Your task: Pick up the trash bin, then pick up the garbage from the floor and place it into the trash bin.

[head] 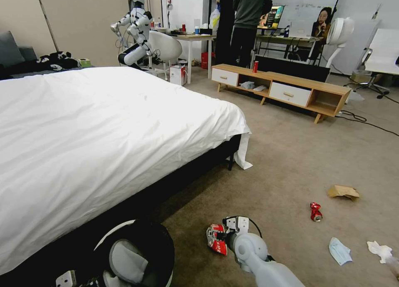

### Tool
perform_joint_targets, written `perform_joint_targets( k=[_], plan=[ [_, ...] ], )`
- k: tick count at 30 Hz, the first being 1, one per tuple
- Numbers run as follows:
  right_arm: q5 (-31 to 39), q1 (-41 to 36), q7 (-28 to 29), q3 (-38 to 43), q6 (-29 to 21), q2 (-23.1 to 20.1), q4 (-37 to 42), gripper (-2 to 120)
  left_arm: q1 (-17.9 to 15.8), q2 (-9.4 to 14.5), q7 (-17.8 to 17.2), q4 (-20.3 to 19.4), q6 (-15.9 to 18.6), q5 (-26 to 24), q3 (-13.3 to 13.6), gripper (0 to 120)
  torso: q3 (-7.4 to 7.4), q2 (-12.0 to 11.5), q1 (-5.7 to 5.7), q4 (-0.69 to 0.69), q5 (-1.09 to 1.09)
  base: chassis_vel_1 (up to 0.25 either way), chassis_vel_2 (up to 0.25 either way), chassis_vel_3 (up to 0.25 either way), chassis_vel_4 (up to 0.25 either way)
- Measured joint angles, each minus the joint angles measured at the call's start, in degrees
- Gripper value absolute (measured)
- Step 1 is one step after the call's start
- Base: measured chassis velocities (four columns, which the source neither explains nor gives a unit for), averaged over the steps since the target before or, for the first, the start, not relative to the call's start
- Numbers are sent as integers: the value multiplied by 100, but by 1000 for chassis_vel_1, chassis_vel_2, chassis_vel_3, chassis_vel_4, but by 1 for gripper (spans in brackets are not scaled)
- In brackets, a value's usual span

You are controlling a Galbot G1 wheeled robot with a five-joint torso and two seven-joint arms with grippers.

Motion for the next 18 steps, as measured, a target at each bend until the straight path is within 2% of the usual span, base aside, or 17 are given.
perform_joint_targets(
  k=[5, 18],
  plan=[
    [-207, 283, -219, -50, 96, 234, -664, 100, -13, -1, -1, 23, 0, 0, -16, 2, 0, 0, 0, 0, 0, 0, 0, 0, 0],
    [-671, 819, -577, -120, 219, 683, -1723, 100, -40, 0, -3, 68, 0, -18, -36, 2, -1, 0, 0, 0, 0, 0, 0, 0, 0]
  ],
)
